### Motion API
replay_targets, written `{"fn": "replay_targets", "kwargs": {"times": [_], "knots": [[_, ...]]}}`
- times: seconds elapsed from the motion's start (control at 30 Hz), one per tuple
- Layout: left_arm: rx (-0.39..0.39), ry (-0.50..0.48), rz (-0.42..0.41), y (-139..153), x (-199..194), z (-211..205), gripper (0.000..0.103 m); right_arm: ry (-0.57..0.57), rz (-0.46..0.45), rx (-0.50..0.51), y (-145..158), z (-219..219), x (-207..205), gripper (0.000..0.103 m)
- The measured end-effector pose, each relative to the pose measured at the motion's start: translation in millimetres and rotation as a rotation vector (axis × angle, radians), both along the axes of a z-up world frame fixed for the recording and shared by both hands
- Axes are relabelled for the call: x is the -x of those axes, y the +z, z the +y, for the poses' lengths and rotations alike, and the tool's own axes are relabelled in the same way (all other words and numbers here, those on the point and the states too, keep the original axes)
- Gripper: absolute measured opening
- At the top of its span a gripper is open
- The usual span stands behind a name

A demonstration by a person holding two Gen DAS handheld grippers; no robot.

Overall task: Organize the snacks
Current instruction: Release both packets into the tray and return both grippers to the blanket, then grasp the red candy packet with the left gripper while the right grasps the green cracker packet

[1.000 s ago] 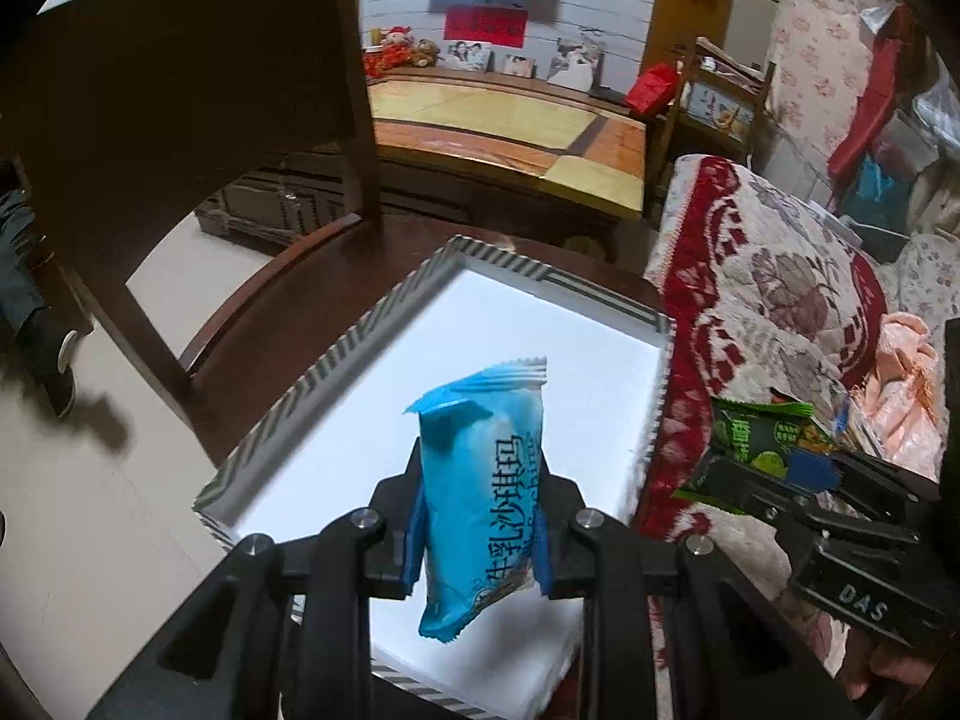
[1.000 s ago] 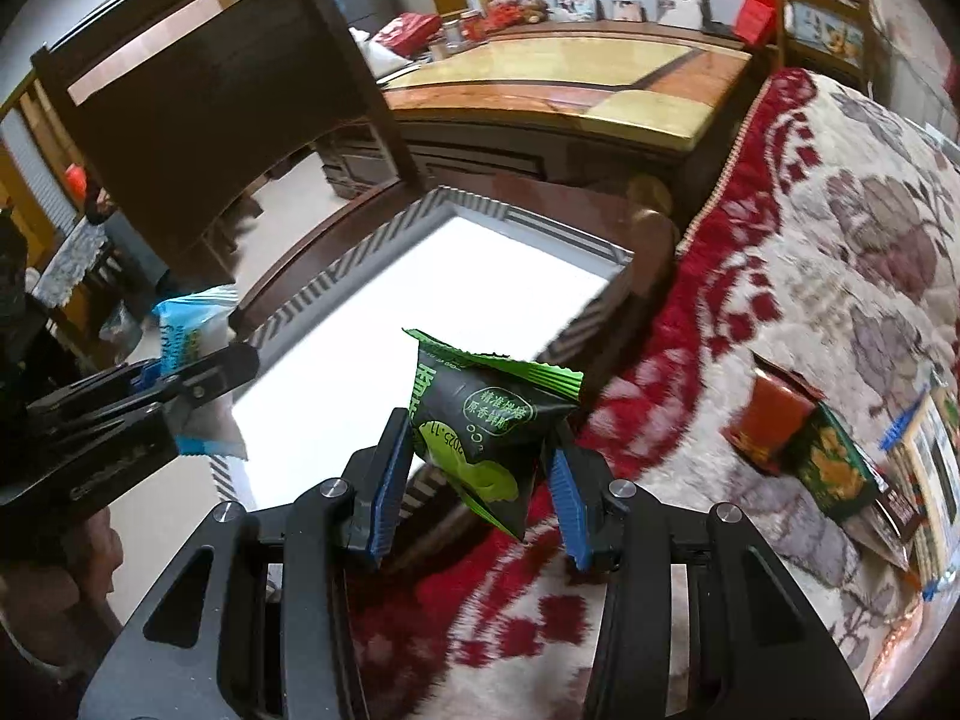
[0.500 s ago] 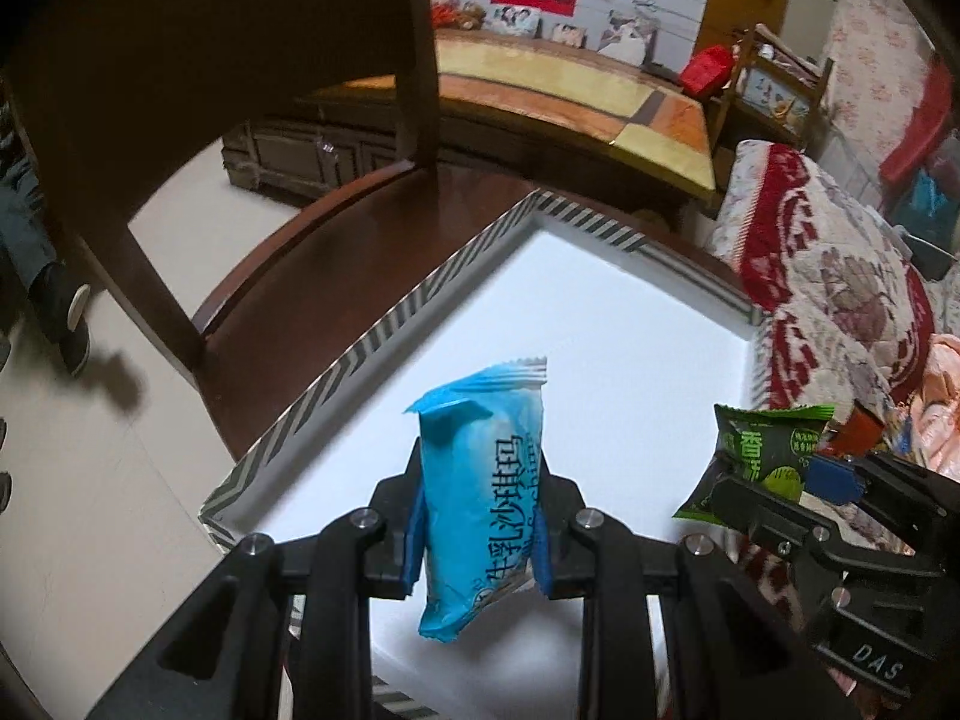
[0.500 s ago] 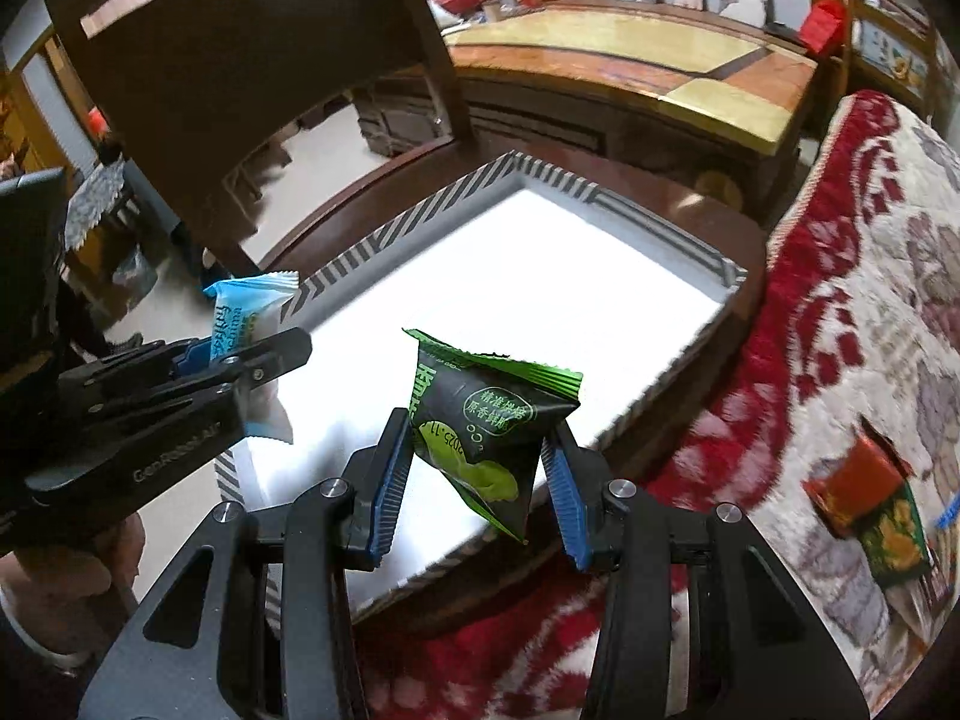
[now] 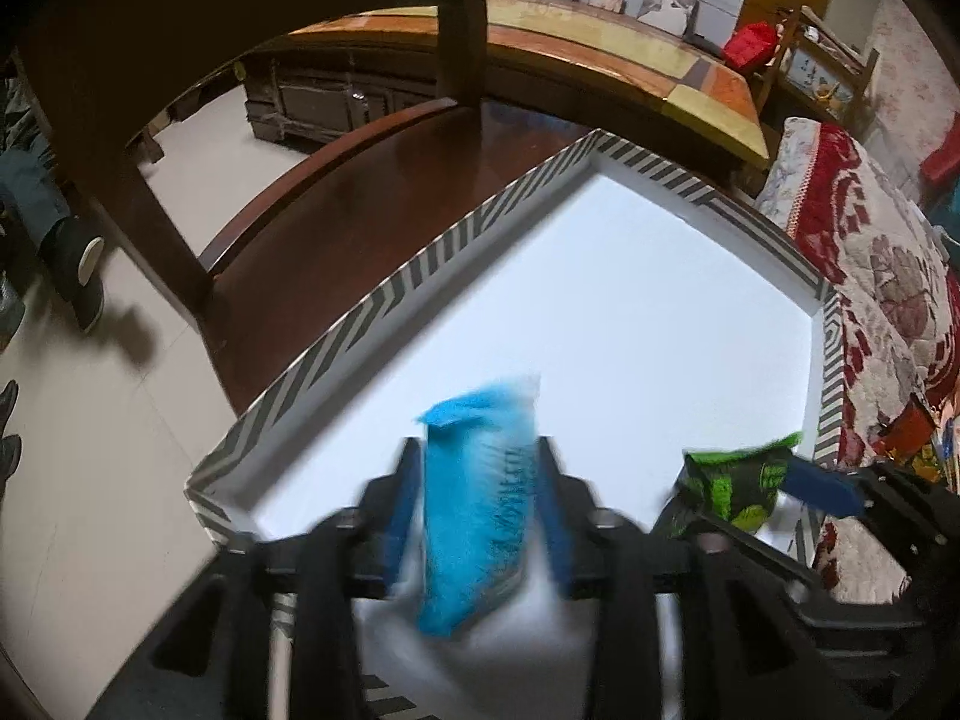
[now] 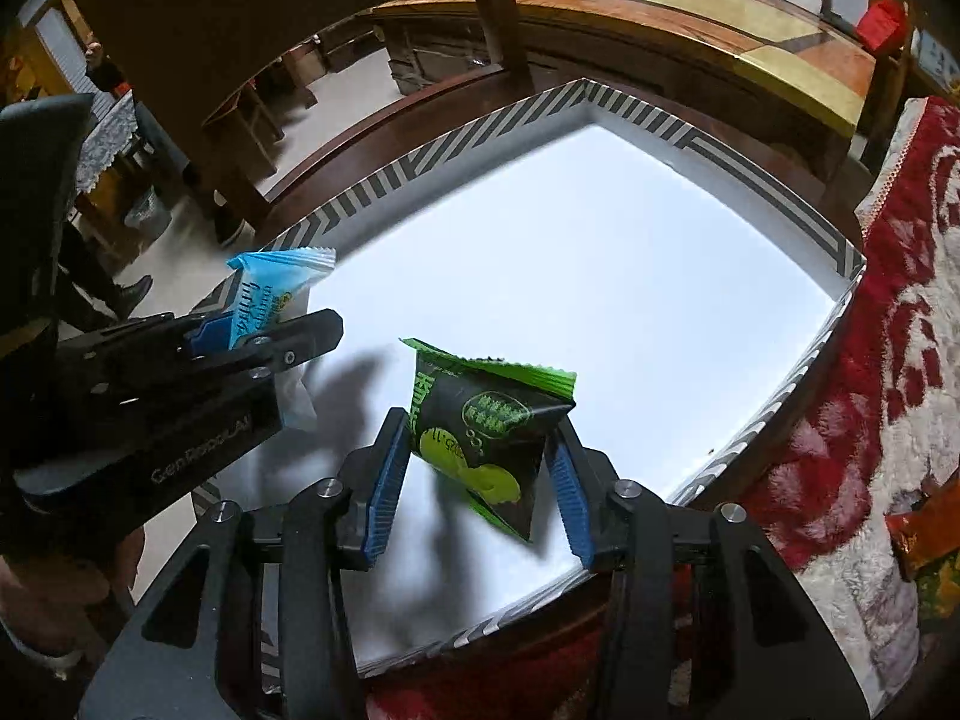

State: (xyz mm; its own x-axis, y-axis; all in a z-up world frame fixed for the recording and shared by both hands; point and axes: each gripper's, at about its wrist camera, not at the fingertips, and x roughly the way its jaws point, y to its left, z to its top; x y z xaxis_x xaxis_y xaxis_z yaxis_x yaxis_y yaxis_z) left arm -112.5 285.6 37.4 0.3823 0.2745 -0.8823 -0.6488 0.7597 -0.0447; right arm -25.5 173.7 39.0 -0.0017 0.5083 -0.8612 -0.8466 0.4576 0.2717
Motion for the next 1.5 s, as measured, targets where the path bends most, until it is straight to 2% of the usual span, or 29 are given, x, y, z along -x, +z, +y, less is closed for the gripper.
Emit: {"fn": "replay_targets", "kwargs": {"times": [0.03, 0.27, 0.4, 0.63, 0.73, 1.2, 1.4, 1.5], "knots": [[0.001, 0.005, -0.005, 0, 2, 0, 0.068, -0.008, 0.002, -0.009, 2, -3, 0, 0.061], [-0.024, 0.028, -0.043, 16, 12, -6, 0.077, -0.073, 0.035, -0.062, 19, -33, -6, 0.062], [-0.028, 0.019, -0.075, 32, 17, -18, 0.079, -0.131, 0.030, -0.099, 32, -69, -8, 0.062], [-0.033, -0.081, -0.157, 61, 0, -61, 0.086, -0.233, 0.038, -0.130, 45, -131, -22, 0.062], [-0.029, -0.144, -0.161, 66, -14, -83, 0.086, -0.290, 0.032, -0.124, 44, -161, -27, 0.062], [0.070, -0.384, -0.152, 45, -78, -178, 0.087, -0.509, -0.010, -0.062, 24, -289, -51, 0.062], [0.088, -0.482, -0.132, 29, -115, -207, 0.087, -0.557, 0.010, -0.088, 21, -306, -63, 0.062], [0.081, -0.511, -0.088, 22, -130, -216, 0.087, -0.542, 0.029, -0.096, 17, -303, -66, 0.062]]}}
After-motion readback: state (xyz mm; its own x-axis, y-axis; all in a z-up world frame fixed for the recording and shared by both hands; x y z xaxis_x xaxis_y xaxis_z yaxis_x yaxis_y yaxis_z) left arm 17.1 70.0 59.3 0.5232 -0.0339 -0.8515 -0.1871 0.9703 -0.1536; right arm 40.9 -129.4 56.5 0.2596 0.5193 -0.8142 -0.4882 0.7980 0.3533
